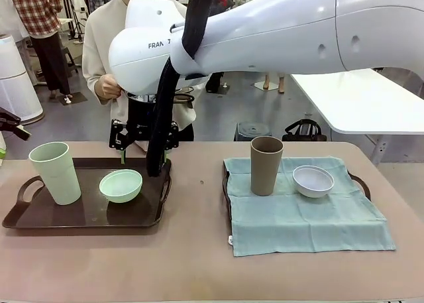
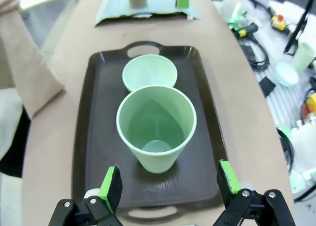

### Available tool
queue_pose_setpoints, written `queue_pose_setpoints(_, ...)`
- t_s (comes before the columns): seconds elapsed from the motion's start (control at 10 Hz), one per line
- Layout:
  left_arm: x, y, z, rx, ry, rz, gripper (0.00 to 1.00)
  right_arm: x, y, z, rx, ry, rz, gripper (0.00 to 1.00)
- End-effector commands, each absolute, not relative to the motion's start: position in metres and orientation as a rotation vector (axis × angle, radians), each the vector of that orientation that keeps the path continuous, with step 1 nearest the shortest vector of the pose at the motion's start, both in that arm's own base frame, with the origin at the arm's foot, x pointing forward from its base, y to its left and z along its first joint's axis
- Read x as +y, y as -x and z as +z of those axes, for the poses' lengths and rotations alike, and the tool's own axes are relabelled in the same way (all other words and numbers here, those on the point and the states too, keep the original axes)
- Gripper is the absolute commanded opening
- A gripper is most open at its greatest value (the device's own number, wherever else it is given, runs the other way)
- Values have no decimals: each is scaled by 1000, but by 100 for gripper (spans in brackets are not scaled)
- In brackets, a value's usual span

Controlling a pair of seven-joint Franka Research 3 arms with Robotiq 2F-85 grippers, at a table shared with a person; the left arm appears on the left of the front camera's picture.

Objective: Set up a tray with a mat and arrange the tableware.
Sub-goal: Pick up the Picnic Bowl and Reusable plastic cup from the Handle tray in front of the human's position and hold them in the air.

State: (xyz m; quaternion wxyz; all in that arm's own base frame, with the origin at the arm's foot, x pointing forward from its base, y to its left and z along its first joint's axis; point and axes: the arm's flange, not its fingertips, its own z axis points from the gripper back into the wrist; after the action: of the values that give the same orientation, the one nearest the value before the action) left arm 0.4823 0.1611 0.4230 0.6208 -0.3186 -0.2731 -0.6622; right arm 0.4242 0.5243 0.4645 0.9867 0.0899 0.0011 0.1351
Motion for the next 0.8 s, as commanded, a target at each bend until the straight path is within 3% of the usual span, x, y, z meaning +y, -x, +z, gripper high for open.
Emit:
queue_pose_setpoints(0.0, 167, -489, 412, -712, 793, -1562, 100, 535, -429, 454, -18, -179, 247, 100)
queue_pose_setpoints(0.7, 161, -489, 369, -813, 674, -1469, 100, 563, -454, 392, 15, -143, 250, 100)
